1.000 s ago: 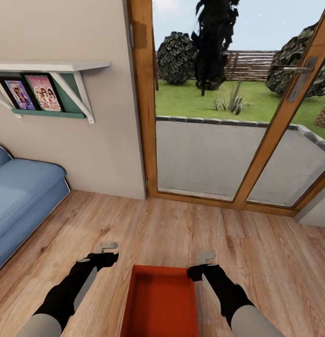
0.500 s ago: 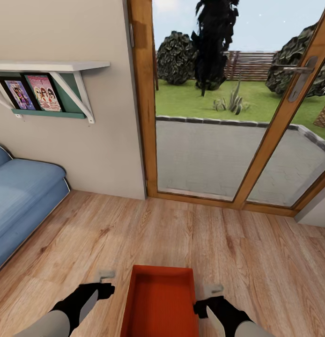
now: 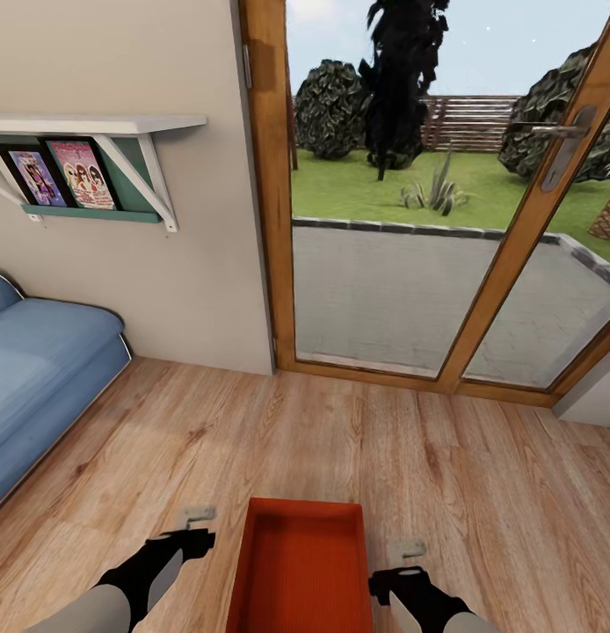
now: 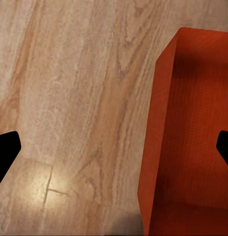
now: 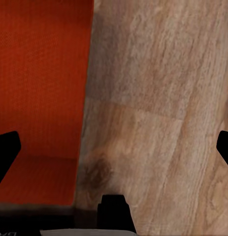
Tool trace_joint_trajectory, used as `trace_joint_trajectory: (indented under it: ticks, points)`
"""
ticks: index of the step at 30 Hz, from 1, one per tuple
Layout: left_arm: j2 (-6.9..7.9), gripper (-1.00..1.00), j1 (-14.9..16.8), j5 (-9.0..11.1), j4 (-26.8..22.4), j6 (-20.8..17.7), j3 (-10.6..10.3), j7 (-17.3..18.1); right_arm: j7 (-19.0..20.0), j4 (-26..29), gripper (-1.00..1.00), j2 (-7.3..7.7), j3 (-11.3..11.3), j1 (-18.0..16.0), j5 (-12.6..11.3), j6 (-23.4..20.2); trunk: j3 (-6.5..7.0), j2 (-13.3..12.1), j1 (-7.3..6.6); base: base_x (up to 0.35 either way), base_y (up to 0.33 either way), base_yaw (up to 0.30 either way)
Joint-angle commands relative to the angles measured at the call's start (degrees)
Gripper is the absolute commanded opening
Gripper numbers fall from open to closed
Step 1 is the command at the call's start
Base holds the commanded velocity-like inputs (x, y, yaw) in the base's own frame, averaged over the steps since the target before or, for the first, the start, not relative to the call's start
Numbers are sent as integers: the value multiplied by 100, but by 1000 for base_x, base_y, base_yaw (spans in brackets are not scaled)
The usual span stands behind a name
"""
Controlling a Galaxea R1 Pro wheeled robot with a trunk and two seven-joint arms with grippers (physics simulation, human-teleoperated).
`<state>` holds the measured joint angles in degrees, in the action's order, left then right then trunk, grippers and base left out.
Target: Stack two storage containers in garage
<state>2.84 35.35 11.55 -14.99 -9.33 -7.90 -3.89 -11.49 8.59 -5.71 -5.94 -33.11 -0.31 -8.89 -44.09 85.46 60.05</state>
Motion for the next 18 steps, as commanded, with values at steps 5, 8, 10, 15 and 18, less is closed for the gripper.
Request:
trace_joint_trajectory:
  ticks: [5,8,10,15,18]
  points:
    - [-47,100,4,52,-12,16,-46,-64,-24,5,100,12,-42,15,-4,31,-4,2,0,0,0,0]
    - [-99,100,6,50,47,44,-45,-69,-21,3,100,26,-18,27,-4,123,-4,2,0,0,0,0]
    - [-112,100,7,47,128,59,-45,-68,-21,-2,100,29,23,30,-4,154,-4,2,0,0,0,0]
    - [-123,100,2,41,230,234,-50,-68,-7,-110,100,12,66,32,1,193,-4,2,0,0,0,0]
    - [-125,100,-2,46,244,300,-50,-57,15,-146,100,1,67,33,3,208,-4,2,0,0,0,0]
